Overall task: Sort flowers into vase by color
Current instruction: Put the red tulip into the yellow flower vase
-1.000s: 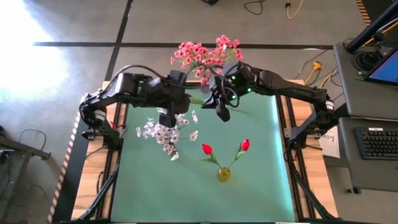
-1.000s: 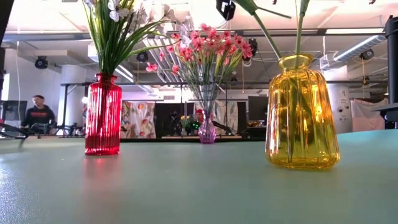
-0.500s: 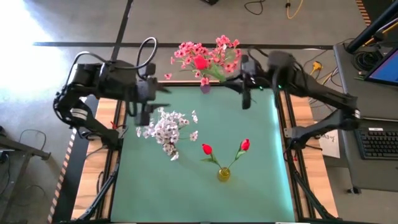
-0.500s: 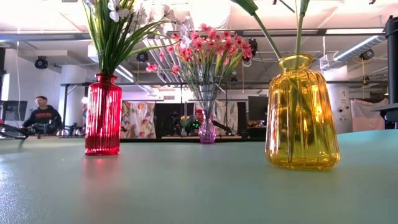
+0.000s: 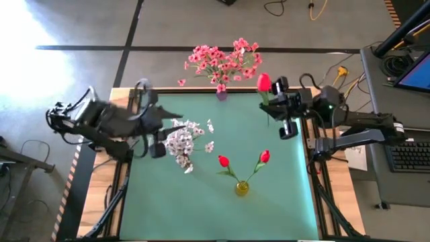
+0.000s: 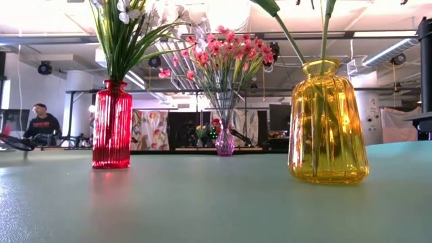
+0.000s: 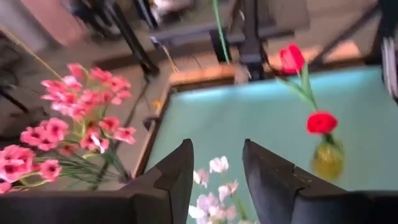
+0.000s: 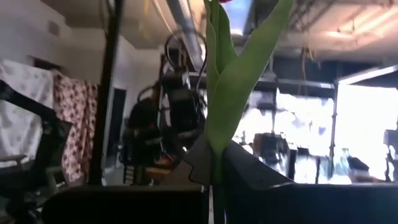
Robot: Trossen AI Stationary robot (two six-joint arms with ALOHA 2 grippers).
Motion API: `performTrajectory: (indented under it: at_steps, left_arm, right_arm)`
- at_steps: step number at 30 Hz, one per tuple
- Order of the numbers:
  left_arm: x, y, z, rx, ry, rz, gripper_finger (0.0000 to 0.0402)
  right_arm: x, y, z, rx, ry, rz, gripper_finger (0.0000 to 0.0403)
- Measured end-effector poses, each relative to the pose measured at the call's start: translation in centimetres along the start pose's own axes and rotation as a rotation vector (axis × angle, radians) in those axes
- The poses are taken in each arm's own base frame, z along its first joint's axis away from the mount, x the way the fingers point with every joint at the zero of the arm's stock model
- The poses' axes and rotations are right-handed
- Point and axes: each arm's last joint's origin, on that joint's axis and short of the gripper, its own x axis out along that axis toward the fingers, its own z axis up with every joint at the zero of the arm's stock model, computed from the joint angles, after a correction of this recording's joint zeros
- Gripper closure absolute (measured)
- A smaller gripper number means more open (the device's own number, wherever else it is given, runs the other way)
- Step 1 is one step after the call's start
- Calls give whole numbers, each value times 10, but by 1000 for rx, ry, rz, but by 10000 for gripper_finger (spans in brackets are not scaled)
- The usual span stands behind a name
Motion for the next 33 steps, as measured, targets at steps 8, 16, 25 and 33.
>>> performTrajectory:
  at_steps: [8,16,25,33]
  left_arm:
    - [-7,-53,-34,-36,-206,46,294]
    - [12,-88,-39,-13,-366,132,295]
    - [52,-121,-15,41,-538,184,281]
    - [87,-142,7,56,-555,149,198]
  right_arm:
    - [-10,20,1,-45,-254,66,393]
    - [-10,34,11,-27,-406,100,394]
    - [24,58,15,40,-410,214,394]
    - [58,77,9,90,-359,282,391]
